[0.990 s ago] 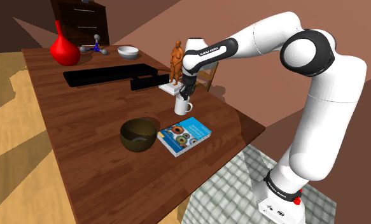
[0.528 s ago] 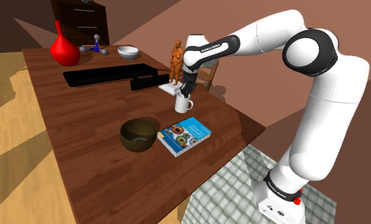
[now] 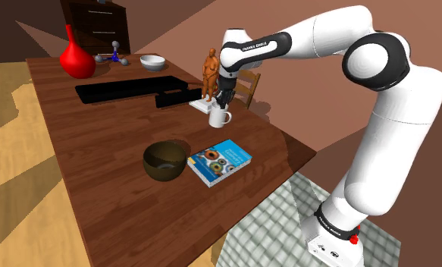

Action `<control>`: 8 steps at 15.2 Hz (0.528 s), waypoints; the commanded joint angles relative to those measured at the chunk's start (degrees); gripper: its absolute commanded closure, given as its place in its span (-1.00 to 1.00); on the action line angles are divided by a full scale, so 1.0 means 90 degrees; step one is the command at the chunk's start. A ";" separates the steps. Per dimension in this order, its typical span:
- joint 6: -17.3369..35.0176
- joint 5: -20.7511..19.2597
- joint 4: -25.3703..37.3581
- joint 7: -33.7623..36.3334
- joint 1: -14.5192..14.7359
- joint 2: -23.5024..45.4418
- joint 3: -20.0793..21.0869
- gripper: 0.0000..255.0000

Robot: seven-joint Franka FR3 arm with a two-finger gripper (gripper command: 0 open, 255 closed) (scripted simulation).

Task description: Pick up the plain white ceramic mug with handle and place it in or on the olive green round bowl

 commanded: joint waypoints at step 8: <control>-0.0702 -0.0014 0.0471 0.0003 0.0000 -0.0228 -0.0005 1.00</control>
